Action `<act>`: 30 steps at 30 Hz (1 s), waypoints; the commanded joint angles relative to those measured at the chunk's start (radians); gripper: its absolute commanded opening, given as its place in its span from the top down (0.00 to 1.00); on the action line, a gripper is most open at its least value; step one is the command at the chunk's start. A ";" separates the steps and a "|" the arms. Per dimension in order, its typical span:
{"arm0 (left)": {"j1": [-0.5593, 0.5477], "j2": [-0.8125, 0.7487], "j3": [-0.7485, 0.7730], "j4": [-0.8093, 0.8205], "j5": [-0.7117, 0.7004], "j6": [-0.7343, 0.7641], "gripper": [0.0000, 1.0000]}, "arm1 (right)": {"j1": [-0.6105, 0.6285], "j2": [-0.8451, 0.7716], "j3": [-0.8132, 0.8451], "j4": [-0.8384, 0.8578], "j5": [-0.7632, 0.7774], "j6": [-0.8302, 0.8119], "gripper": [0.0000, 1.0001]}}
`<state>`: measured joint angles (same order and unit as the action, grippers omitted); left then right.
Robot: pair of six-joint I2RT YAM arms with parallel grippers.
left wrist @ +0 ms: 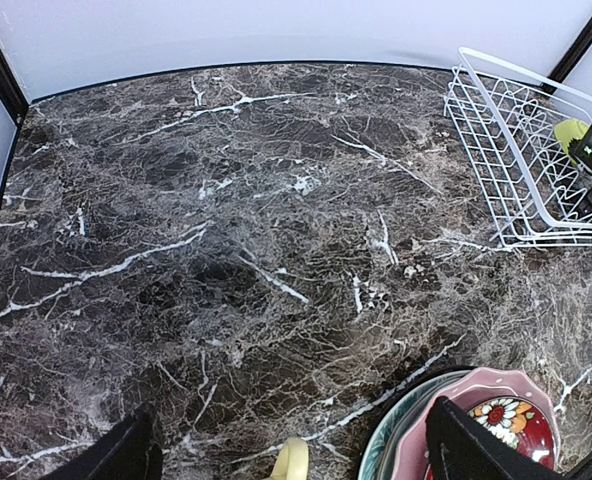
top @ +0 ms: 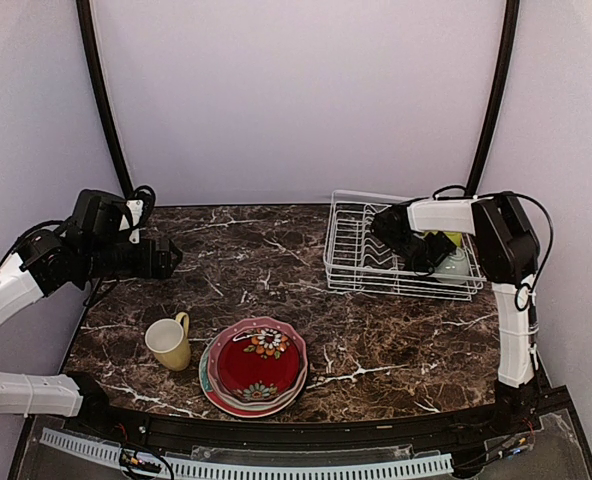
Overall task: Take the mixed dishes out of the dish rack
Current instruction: Grab the bowl from the dish rack.
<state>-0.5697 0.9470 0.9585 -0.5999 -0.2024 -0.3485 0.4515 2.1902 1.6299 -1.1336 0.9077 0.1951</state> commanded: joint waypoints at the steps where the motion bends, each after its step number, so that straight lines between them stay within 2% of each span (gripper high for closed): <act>1: 0.001 -0.004 -0.011 0.002 0.004 -0.007 0.10 | -0.015 0.038 -0.041 0.106 -0.030 0.002 0.06; 5: 0.001 -0.008 -0.012 0.003 0.002 -0.011 0.10 | -0.029 0.033 -0.053 0.141 -0.036 -0.011 0.08; 8: 0.001 -0.009 -0.010 0.005 0.007 -0.015 0.10 | -0.033 0.035 -0.044 0.146 -0.047 -0.013 0.14; 13: 0.001 -0.009 -0.008 0.004 0.012 -0.018 0.10 | -0.033 0.028 -0.041 0.146 -0.058 -0.006 0.20; 25: 0.001 -0.004 -0.006 0.019 0.031 -0.035 0.10 | -0.021 -0.072 -0.007 0.115 -0.101 -0.006 0.50; 30: 0.001 -0.013 -0.016 0.021 0.041 -0.062 0.10 | -0.017 -0.131 0.001 0.127 -0.170 -0.006 0.56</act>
<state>-0.5697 0.9470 0.9585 -0.5980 -0.1783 -0.3817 0.4320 2.1368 1.6066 -1.0920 0.8608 0.1619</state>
